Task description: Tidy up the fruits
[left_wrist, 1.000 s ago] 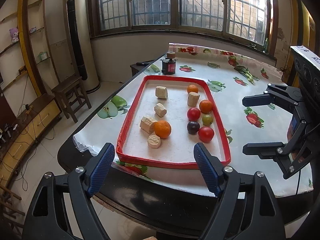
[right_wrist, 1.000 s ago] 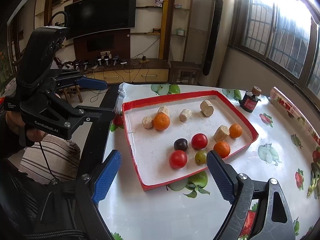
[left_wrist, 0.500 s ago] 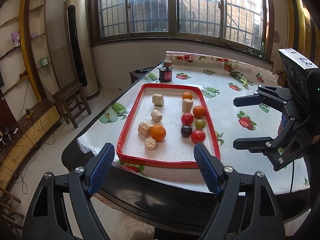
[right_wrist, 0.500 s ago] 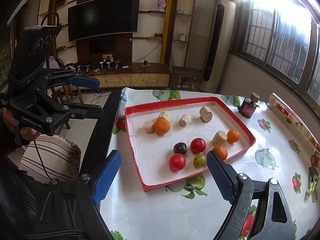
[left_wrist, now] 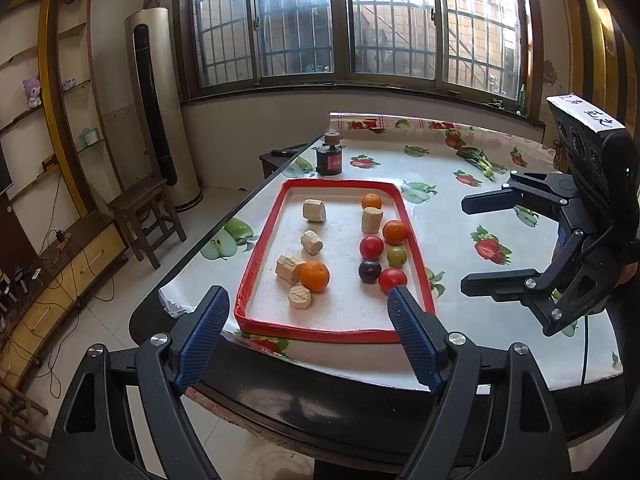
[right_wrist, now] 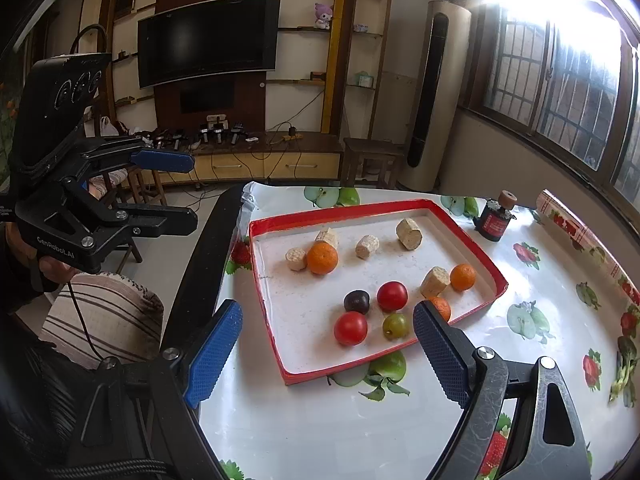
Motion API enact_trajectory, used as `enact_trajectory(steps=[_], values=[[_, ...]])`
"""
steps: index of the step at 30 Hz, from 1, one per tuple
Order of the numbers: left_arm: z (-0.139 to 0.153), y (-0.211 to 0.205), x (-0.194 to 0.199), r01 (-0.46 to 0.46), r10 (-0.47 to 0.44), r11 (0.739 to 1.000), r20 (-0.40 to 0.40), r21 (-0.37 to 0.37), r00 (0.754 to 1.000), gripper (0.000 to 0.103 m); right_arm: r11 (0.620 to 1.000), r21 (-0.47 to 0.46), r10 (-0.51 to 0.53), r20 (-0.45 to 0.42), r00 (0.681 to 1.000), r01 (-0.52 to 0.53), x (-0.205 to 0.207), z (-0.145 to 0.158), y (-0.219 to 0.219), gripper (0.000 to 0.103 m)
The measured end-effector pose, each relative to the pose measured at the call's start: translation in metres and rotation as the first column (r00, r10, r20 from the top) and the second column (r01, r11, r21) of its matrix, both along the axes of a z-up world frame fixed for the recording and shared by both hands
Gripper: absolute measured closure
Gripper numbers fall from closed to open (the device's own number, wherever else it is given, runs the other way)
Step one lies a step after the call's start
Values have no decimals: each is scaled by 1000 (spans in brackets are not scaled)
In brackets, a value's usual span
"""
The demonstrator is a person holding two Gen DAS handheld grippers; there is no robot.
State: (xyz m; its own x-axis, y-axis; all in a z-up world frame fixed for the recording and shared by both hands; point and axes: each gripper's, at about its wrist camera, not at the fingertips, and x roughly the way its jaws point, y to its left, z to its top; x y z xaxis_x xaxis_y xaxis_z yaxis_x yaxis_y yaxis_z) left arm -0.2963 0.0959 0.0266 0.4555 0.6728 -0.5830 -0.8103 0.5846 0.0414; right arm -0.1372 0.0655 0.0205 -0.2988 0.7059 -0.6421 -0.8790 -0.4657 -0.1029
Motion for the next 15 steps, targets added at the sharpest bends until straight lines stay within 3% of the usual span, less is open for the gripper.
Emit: enact_trajectory(steps=[15], values=[[-4, 3, -1, -20, 20, 1000, -9, -5, 1000, 21, 1000, 0, -10, -10, 1000, 10, 4, -2, -1, 14]])
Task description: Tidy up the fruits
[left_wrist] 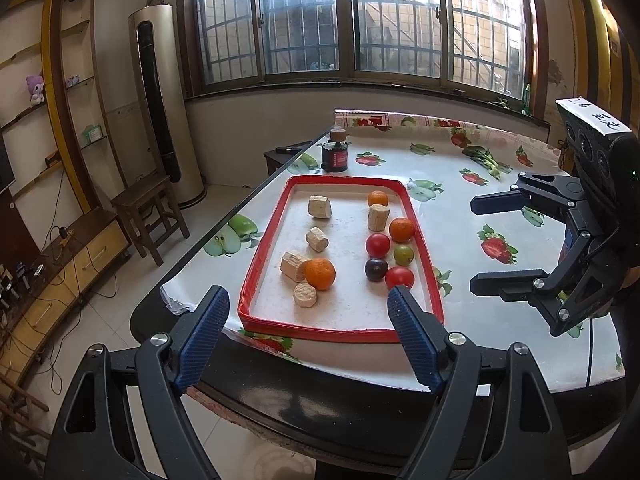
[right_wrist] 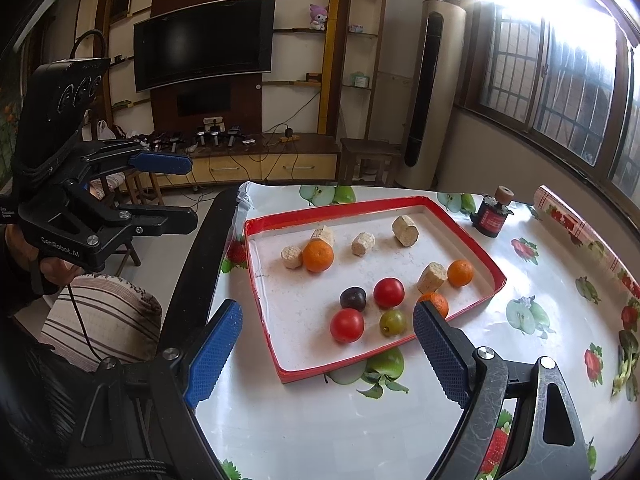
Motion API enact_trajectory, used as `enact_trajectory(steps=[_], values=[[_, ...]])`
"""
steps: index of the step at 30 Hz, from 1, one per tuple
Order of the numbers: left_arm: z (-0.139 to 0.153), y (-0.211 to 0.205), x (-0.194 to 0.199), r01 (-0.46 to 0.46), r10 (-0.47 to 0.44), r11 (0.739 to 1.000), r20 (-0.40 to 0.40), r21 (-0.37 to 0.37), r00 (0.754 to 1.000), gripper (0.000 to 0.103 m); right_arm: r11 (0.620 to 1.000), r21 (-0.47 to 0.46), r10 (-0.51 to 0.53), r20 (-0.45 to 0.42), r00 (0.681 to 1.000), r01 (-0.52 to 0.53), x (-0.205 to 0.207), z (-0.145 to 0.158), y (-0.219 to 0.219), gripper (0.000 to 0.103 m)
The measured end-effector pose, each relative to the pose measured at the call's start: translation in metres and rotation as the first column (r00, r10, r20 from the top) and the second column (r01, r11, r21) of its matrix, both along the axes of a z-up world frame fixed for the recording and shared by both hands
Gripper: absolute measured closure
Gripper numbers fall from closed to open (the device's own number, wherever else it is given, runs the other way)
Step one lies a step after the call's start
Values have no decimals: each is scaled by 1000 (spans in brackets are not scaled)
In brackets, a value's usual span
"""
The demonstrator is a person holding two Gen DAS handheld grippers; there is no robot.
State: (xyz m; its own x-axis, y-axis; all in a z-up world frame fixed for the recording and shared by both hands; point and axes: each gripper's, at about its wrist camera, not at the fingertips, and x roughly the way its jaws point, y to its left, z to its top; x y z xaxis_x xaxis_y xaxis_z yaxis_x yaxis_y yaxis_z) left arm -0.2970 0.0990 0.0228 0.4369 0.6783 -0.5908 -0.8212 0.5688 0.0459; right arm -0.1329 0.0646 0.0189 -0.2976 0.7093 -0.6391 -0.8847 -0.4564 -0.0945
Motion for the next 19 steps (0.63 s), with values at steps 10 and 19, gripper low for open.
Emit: enact_trajectory(steps=[10, 19], values=[[-3, 2, 1, -3, 3, 1000, -11, 1, 1000, 21, 1000, -6, 2, 2, 1000, -2, 0, -2, 1, 14], [-3, 3, 6, 8, -8, 1000, -15, -14, 1000, 21, 1000, -9, 7, 0, 1000, -7, -3, -5, 2, 15]])
